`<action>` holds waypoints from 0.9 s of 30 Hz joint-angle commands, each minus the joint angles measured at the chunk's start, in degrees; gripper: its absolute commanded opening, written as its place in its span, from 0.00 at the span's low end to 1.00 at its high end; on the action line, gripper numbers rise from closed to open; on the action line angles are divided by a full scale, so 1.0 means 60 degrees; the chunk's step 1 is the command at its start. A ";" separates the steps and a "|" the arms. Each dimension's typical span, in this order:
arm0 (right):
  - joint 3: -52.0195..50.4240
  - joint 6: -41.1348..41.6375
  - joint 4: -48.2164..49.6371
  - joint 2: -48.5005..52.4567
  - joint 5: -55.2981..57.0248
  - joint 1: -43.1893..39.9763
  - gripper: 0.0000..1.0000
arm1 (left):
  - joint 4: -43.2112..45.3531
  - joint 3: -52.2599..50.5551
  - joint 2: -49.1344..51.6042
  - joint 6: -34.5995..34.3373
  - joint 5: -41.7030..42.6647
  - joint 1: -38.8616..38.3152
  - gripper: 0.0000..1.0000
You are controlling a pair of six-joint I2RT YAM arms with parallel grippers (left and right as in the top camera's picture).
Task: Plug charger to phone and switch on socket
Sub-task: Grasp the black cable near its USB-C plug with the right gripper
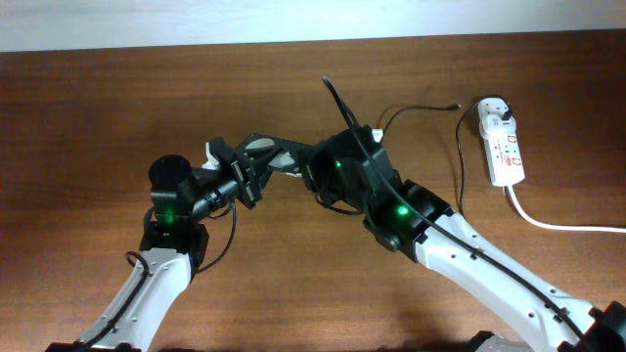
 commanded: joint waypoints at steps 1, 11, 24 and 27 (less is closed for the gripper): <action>0.0142 0.0040 -0.0146 0.0033 -0.0998 0.0138 0.05 | 0.0153 0.0055 0.0033 0.0022 -0.0630 0.0022 0.04; 0.0142 -0.0521 -0.3705 0.0029 0.1825 -0.0066 0.47 | -0.3931 0.0051 0.0040 0.3330 -0.1060 0.0149 0.00; 0.1107 -0.7453 -0.5508 0.0033 0.4994 -0.1625 1.00 | -0.6288 0.0051 0.0044 0.8397 0.2473 0.0295 0.00; 0.2699 -0.8011 -0.6743 0.0539 0.4768 -0.2732 0.96 | -0.6284 0.0051 0.0044 0.8389 0.2164 0.0295 0.00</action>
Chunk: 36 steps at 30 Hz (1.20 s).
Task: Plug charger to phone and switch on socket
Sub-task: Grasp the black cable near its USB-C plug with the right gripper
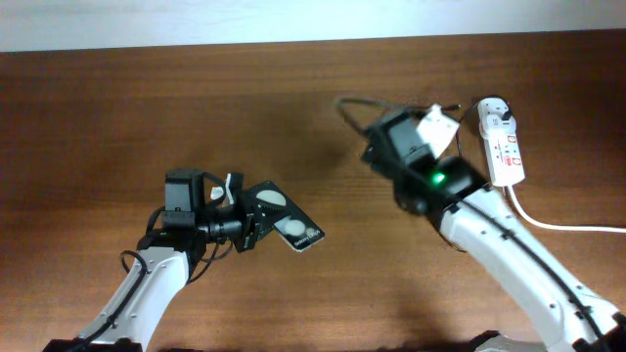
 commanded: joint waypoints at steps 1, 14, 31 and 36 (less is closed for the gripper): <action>0.1869 -0.1326 -0.1140 0.0943 -0.0455 -0.1144 0.95 | 0.0069 0.0084 -0.0087 0.0397 0.0131 0.0029 0.00; 0.6175 -0.0302 -0.0670 0.7129 -0.1938 -0.2903 0.77 | 0.0062 0.0084 -0.0087 0.0393 0.0131 0.0033 0.00; 0.6171 -0.2546 -0.0969 0.8998 -0.4105 -0.2721 0.04 | -0.0215 0.0084 -0.0087 0.0357 -0.0448 0.0033 0.00; 0.6153 -0.6040 -0.4171 0.8998 -0.4401 -0.0943 0.14 | -0.0215 0.0084 -0.0087 0.0357 -0.0583 0.0033 0.01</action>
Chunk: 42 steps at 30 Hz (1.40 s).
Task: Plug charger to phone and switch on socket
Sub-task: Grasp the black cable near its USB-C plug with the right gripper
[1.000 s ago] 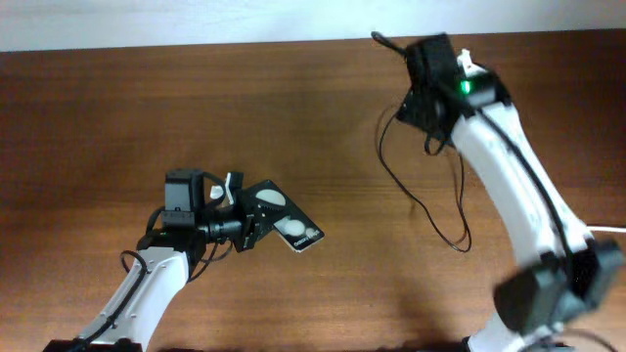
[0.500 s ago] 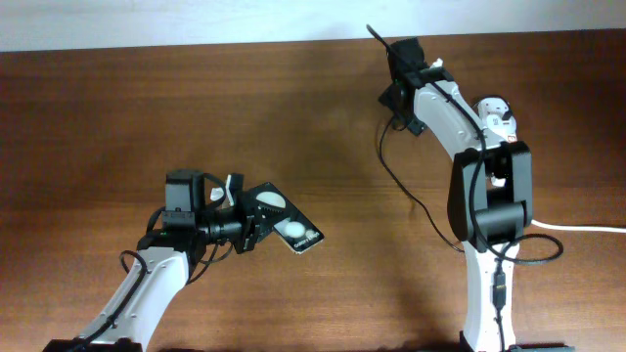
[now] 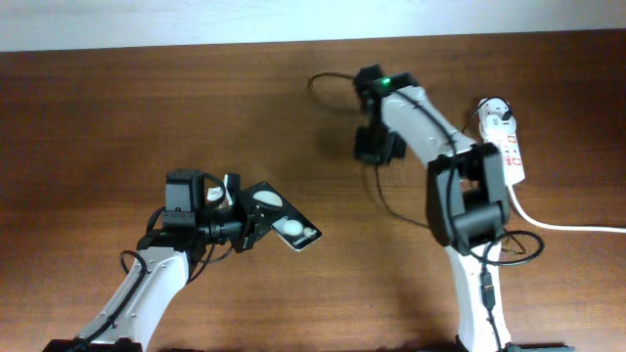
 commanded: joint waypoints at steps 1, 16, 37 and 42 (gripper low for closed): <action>-0.0193 -0.1290 -0.0393 0.0178 0.0178 0.0685 0.25 | 0.0033 0.0084 -0.0087 0.0149 0.0076 0.0033 0.01; -0.0408 0.1515 0.2244 0.0182 0.0084 -0.0670 0.47 | 0.0033 0.0084 -0.0087 0.0149 0.0036 0.0033 0.01; -0.1228 0.1501 0.2055 0.0138 0.0040 -0.0696 0.04 | -0.0044 0.0084 -0.0091 0.0149 0.0157 0.0033 0.01; -0.1093 0.0557 0.1570 -0.1286 -0.0914 -0.0696 0.04 | -0.0040 0.0084 -0.0087 0.0149 0.0561 0.0033 0.01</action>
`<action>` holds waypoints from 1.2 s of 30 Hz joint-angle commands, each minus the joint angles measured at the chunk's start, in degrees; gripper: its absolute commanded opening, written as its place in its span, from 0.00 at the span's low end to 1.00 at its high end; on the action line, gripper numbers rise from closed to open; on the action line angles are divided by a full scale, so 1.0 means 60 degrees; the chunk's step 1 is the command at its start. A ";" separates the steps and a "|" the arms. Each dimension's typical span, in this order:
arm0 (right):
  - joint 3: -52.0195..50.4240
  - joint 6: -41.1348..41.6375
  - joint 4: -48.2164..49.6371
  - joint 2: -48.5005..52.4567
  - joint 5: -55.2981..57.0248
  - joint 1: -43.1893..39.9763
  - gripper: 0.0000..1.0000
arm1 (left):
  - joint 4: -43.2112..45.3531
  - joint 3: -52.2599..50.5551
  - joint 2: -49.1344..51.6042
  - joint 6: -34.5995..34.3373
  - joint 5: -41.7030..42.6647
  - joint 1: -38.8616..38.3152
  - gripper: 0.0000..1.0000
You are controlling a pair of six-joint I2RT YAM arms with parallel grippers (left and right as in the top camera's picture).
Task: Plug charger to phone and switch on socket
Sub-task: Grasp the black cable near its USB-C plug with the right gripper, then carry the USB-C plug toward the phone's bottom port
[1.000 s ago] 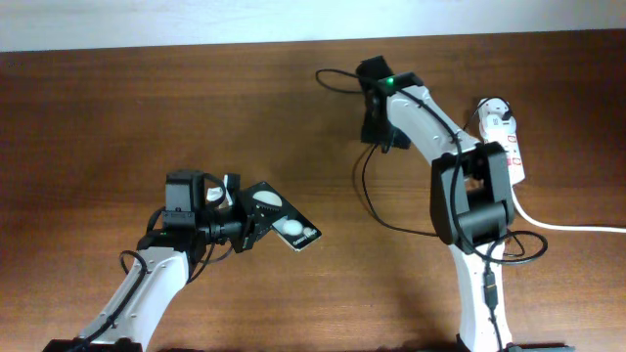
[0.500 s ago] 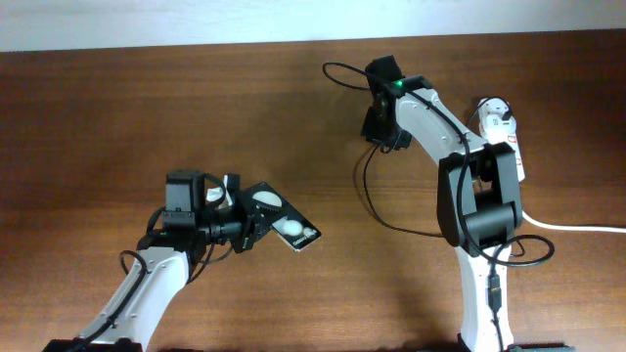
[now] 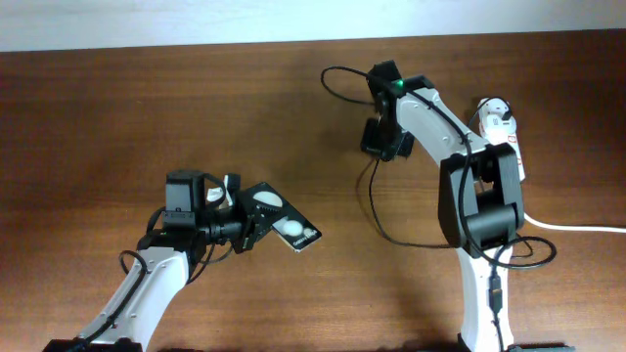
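Note:
A black phone [image 3: 282, 223] with white round marks is held tilted over the table at the left, with my left gripper [image 3: 243, 225] shut on its upper-left end. No cable reaches the phone. My right gripper [image 3: 381, 139] hangs at the back, right of centre, with its fingers hidden under the wrist. The black charger cable [image 3: 374, 200] loops out behind it and trails down from it, so it appears shut on the cable. The white socket strip [image 3: 506, 147] lies at the far right with a plug [image 3: 495, 108] in its top end.
The strip's white lead [image 3: 567, 227] runs off the right edge. The right arm's upright link [image 3: 479, 205] stands between the strip and the trailing cable. Bare wooden table [image 3: 147, 108] lies at the back left.
My right gripper has shifted slightly right and towards the back, and the cable loop has moved with it. The left gripper and the phone have not moved.
Both grippers first met at the table's middle, the right one with the cable at the phone. Then the left held the phone lower left, with the right arm near the strip. The right gripper then hung at the back centre with the cable, and stays there now.

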 commanded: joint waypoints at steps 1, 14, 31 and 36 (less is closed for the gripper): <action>-0.0182 -0.0590 -0.0437 -0.1384 -0.0412 0.0025 0.04 | 0.0025 0.0084 -0.0091 0.0149 0.0652 0.0033 0.00; -0.0182 -0.2470 -0.3432 -0.5169 -0.2583 0.0025 0.04 | 0.0025 0.0084 -0.0091 0.0149 0.0670 0.0033 0.00; -0.0222 -0.3887 -0.4798 -0.8058 -0.2561 0.1800 0.04 | 0.1031 0.0087 -0.0087 -0.0062 0.0889 0.0040 0.00; -0.0222 -0.3891 -0.4962 -0.8058 -0.2499 0.1982 0.04 | 0.5650 0.0087 -0.0084 -0.2237 0.1392 0.0583 0.00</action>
